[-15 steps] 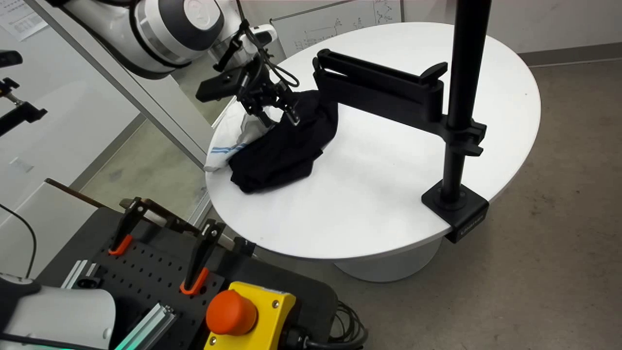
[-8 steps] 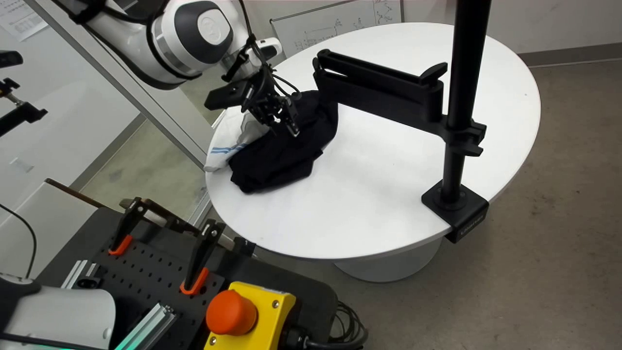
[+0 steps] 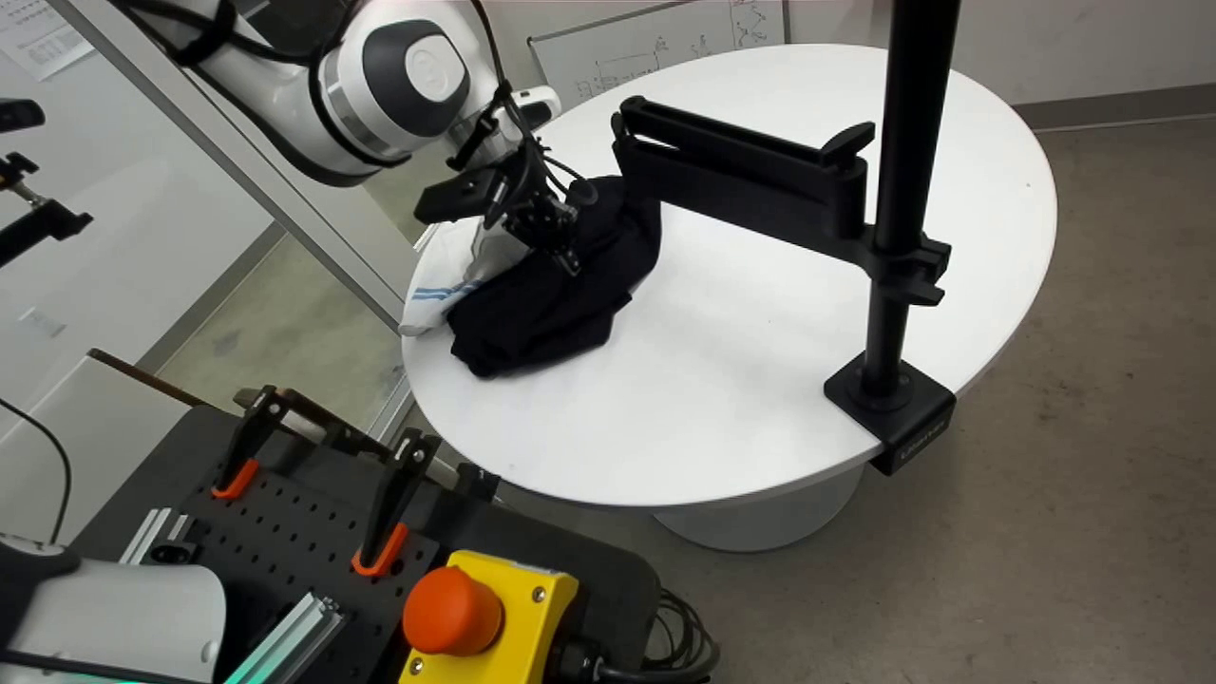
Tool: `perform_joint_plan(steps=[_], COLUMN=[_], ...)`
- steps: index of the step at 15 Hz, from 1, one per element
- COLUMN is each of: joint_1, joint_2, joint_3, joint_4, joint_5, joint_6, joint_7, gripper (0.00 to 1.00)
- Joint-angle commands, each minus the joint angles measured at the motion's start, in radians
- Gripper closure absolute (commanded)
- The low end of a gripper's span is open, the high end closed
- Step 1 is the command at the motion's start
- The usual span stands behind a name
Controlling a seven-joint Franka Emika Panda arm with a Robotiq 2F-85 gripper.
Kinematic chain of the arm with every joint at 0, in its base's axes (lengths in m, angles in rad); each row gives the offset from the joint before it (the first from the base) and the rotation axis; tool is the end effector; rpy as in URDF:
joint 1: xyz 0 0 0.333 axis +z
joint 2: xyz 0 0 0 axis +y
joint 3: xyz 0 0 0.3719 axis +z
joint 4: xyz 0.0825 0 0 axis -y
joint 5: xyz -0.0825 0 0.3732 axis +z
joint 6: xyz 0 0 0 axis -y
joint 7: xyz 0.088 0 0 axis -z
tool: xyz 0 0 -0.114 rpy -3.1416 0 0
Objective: Hang and unhang the white cloth from the stand then hang up the black cloth
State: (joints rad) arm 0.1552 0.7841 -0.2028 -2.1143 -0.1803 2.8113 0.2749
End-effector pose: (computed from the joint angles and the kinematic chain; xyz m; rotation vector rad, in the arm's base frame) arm 0.5709 -0.0217 0.0816 2.9322 -0.1417 -0.0887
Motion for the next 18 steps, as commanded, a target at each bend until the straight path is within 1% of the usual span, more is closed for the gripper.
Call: perform_joint_plan(steps=[1, 4, 8, 15, 18], joint_1=[0.016, 0.006, -0.019, -0.071, -0.103], joint_2=[0.012, -0.049, -0.206, -0.506, -0.630], joint_3=[-0.015, -0.017, -0.016, 0.021, 0.048], joint_4=[0.021, -0.025, -0.146, -0.330, -0.399], joint_5=[0.023, 0.017, 0.007, -0.005, 0.004], joint_6=[-0.003, 0.001, 0.034, 0.032, 0.019], joint_7=[-0.001, -0.021, -0.055, -0.150, -0.193], gripper=[0.99, 0.99, 0.99, 0.99, 0.99])
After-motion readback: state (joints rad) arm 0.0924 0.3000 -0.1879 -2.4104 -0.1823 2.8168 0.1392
